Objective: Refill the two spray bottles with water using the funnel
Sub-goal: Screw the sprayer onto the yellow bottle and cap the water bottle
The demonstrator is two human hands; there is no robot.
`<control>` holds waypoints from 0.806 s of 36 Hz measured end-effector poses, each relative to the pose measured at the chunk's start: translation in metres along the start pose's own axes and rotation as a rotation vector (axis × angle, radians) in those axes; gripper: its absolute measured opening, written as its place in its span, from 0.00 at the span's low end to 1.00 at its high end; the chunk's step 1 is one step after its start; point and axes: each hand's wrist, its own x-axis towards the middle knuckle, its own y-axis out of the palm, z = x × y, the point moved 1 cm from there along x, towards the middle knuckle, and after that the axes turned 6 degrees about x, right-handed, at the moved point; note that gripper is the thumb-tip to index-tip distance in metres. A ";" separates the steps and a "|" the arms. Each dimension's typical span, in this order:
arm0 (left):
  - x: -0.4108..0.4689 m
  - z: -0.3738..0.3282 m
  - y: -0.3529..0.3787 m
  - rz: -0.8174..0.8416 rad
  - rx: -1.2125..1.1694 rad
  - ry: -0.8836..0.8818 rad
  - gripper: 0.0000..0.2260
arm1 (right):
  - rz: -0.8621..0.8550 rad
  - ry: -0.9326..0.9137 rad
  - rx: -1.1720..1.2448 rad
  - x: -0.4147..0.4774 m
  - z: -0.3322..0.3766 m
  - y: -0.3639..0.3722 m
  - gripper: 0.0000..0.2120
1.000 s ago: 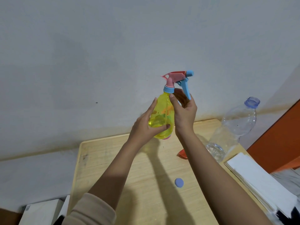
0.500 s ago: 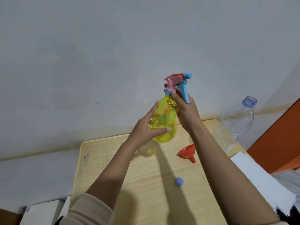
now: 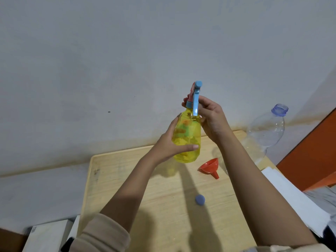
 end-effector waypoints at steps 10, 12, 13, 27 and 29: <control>-0.001 0.004 0.009 -0.112 0.023 0.037 0.36 | -0.223 -0.017 -0.230 -0.003 -0.006 0.007 0.09; 0.000 0.005 0.010 -0.140 0.045 0.040 0.36 | -0.261 -0.042 -0.290 -0.003 -0.008 0.010 0.09; 0.001 0.006 0.011 -0.151 0.058 0.041 0.36 | -0.279 -0.056 -0.323 -0.004 -0.010 0.012 0.09; -0.016 0.013 0.025 -0.043 -0.032 -0.069 0.48 | -0.410 -0.111 -0.516 -0.023 -0.008 0.025 0.08; -0.019 0.011 0.028 -0.031 -0.041 -0.078 0.47 | -0.418 -0.132 -0.528 -0.028 -0.006 0.025 0.09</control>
